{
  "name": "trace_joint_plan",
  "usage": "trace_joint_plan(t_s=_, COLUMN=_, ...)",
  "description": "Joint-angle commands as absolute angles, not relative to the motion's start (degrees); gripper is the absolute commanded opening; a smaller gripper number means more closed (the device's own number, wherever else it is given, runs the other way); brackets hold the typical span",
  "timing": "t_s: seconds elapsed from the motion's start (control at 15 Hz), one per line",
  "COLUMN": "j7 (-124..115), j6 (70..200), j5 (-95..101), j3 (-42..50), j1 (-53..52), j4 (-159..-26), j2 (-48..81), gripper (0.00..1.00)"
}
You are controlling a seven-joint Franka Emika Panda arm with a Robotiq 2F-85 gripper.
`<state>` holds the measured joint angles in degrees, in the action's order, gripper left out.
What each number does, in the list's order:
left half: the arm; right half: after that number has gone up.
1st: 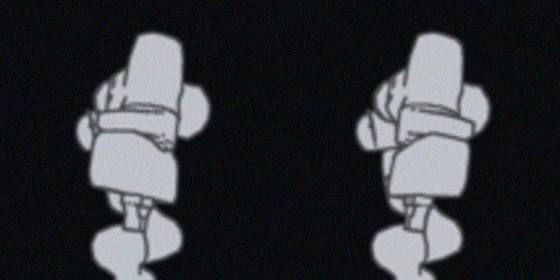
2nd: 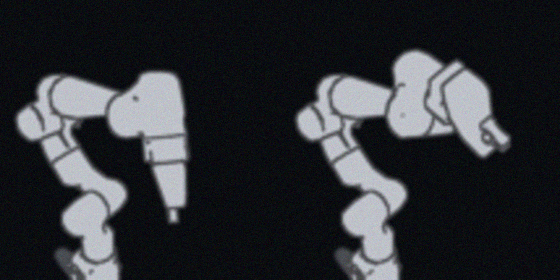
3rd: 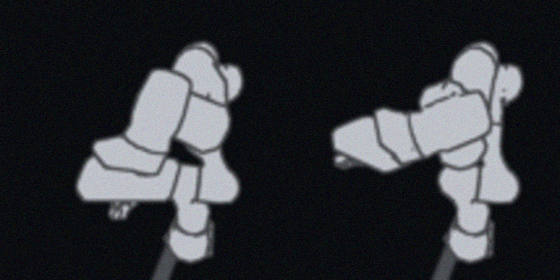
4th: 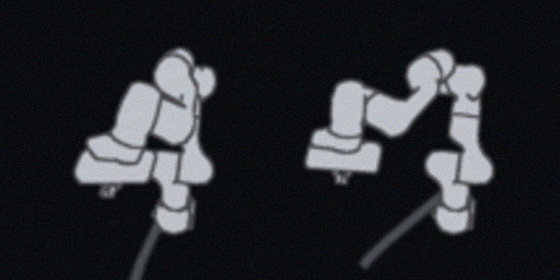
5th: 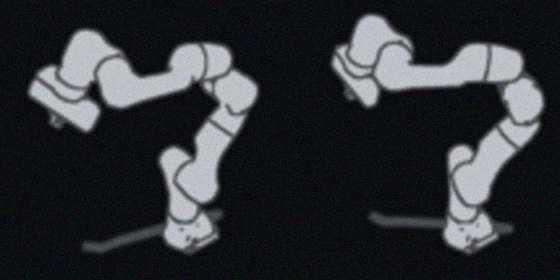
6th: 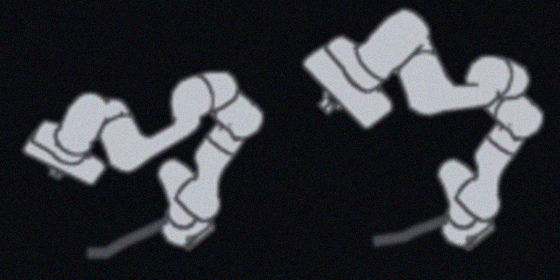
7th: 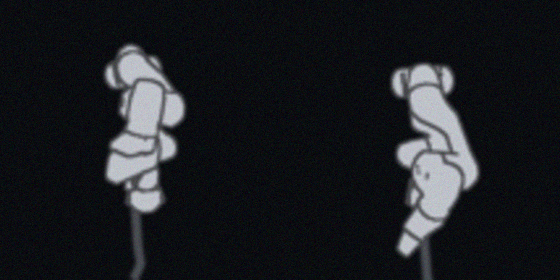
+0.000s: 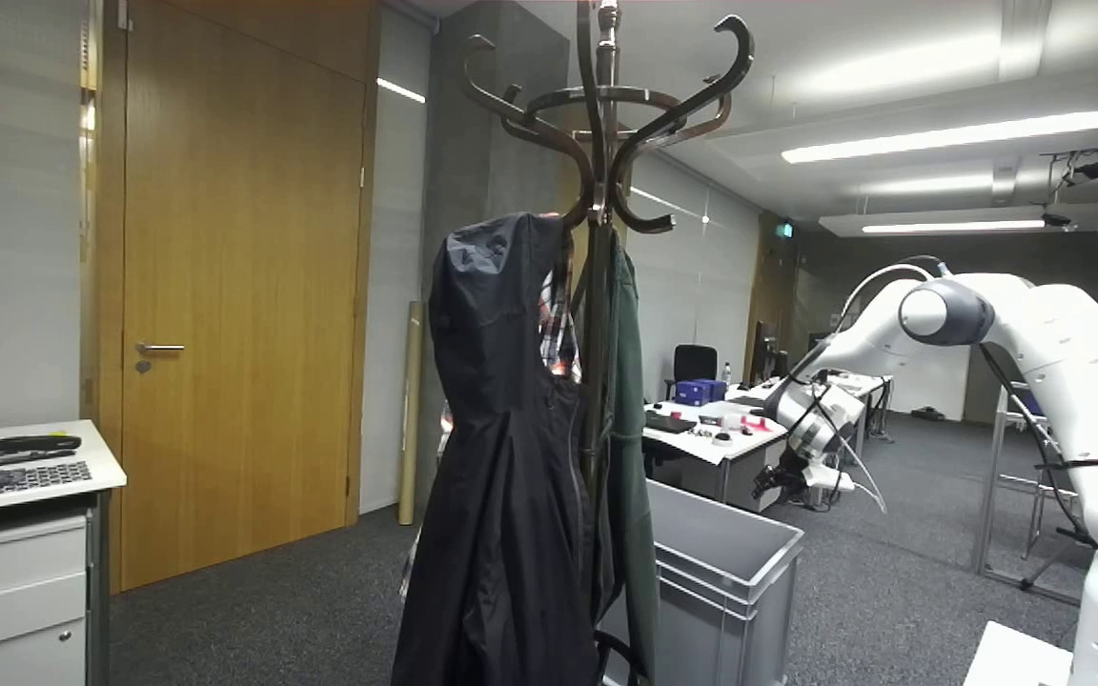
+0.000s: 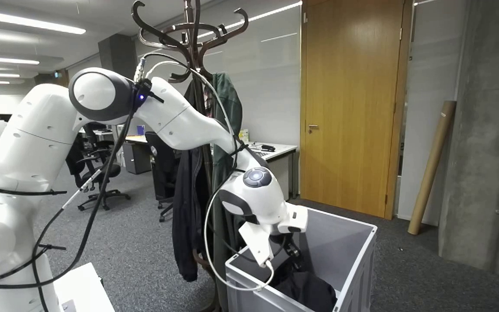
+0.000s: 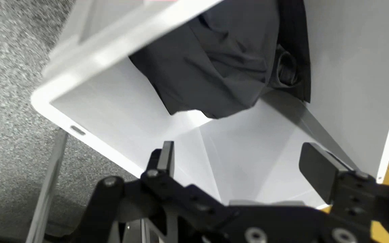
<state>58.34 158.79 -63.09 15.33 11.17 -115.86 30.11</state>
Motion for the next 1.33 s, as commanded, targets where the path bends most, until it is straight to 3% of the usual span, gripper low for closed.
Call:
trace_joint_plan(t_s=0.0, j7=56.1, j6=163.7, j5=-58.7, j3=20.0, j1=7.8, j4=-130.1, j2=23.0, gripper=1.00)
trace_joint_plan(t_s=0.53, j7=59.1, j6=172.6, j5=-53.7, j3=26.8, j1=3.2, j4=-147.5, j2=11.9, gripper=1.00)
trace_joint_plan(t_s=0.73, j7=60.9, j6=173.1, j5=-45.5, j3=30.8, j1=1.2, j4=-154.1, j2=6.8, gripper=1.00)
trace_joint_plan(t_s=0.8, j7=59.4, j6=174.4, j5=-38.2, j3=26.9, j1=6.7, j4=-156.6, j2=4.1, gripper=1.00)
trace_joint_plan(t_s=0.87, j7=63.7, j6=173.4, j5=-38.5, j3=32.2, j1=2.1, j4=-158.5, j2=2.1, gripper=1.00)
trace_joint_plan(t_s=1.07, j7=66.3, j6=173.9, j5=-31.6, j3=33.9, j1=3.2, j4=-163.9, j2=-5.3, gripper=1.00)
trace_joint_plan(t_s=1.27, j7=73.6, j6=168.4, j5=-35.1, j3=33.7, j1=4.0, j4=-159.7, j2=-8.5, gripper=1.00)
